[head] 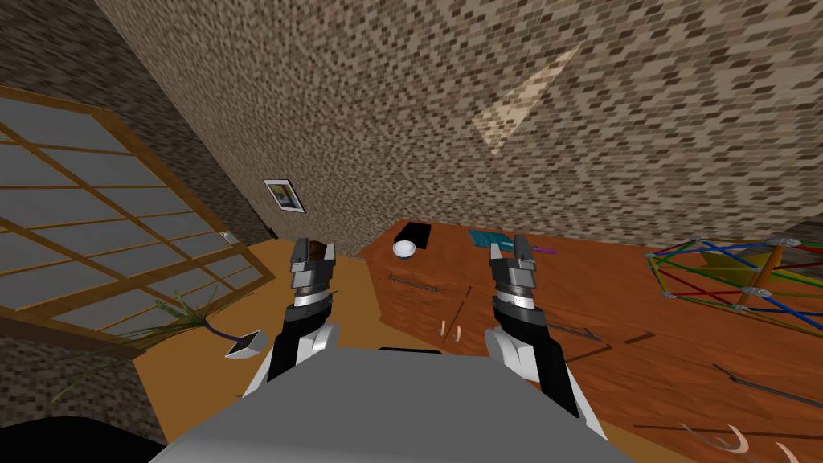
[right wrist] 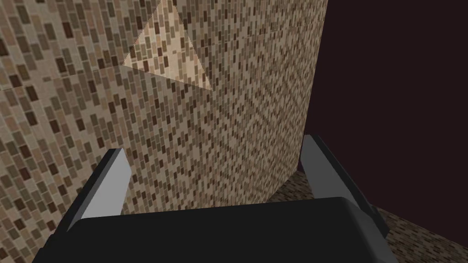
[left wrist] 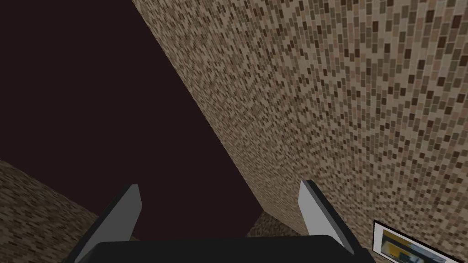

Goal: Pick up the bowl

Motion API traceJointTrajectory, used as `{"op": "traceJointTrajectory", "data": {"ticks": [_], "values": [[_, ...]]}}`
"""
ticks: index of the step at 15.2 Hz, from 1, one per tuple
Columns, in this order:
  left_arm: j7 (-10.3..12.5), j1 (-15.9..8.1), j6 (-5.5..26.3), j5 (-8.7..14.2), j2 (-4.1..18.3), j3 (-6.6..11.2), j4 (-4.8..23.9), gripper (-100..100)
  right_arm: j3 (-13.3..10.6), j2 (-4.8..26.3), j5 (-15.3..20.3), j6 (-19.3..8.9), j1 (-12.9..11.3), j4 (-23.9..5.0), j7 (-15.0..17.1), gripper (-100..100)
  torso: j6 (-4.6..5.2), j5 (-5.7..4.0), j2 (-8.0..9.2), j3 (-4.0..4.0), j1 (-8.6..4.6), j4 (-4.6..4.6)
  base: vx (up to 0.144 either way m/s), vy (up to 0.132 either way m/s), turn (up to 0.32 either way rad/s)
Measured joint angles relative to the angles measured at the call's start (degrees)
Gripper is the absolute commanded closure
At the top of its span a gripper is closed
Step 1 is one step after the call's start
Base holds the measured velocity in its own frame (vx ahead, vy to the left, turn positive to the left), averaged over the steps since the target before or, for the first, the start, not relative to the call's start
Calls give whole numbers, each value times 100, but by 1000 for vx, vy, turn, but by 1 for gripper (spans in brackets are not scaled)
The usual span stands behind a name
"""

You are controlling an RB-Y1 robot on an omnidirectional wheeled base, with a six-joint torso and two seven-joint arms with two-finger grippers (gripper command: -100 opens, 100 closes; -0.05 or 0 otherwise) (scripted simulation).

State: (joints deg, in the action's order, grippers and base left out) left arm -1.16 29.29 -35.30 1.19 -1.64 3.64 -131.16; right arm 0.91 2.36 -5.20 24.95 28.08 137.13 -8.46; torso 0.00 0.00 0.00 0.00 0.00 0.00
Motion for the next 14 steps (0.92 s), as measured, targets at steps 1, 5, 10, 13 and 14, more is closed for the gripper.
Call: {"op": "traceJointTrajectory", "data": {"ticks": [1, 5, 10, 13, 14], "values": [[-3, -61, 36, -4, 85, -6, 64, -100, 0, 0, 0, 0, 0, 0, 0, 0, 1, 0, 0, 0, -1, 0, -10, -14, 9], [23, -269, 378, 17, 399, 18, 170, -100, 0, 0, 0, 0, 0, 0, 0, 0, 1, -1, 4, 2, -5, 1, -14, -16, 10], [41, -610, 858, 27, 668, 23, 385, -100, 0, 0, 0, 0, 0, 0, 0, 0, 1, -2, 4, 2, -8, 1, -15, -21, 14], [67, -831, 1205, 48, 803, 52, 506, -100, 0, 0, 0, 0, 0, 0, 0, 0, 0, -2, 3, 2, -8, 1, -11, -21, 10], [82, -938, 1318, 61, 858, 75, 562, -100, 0, 0, 0, 0, 0, 0, 0, 0, 1, -2, 2, 1, -7, 1, -14, -22, 13]]}}
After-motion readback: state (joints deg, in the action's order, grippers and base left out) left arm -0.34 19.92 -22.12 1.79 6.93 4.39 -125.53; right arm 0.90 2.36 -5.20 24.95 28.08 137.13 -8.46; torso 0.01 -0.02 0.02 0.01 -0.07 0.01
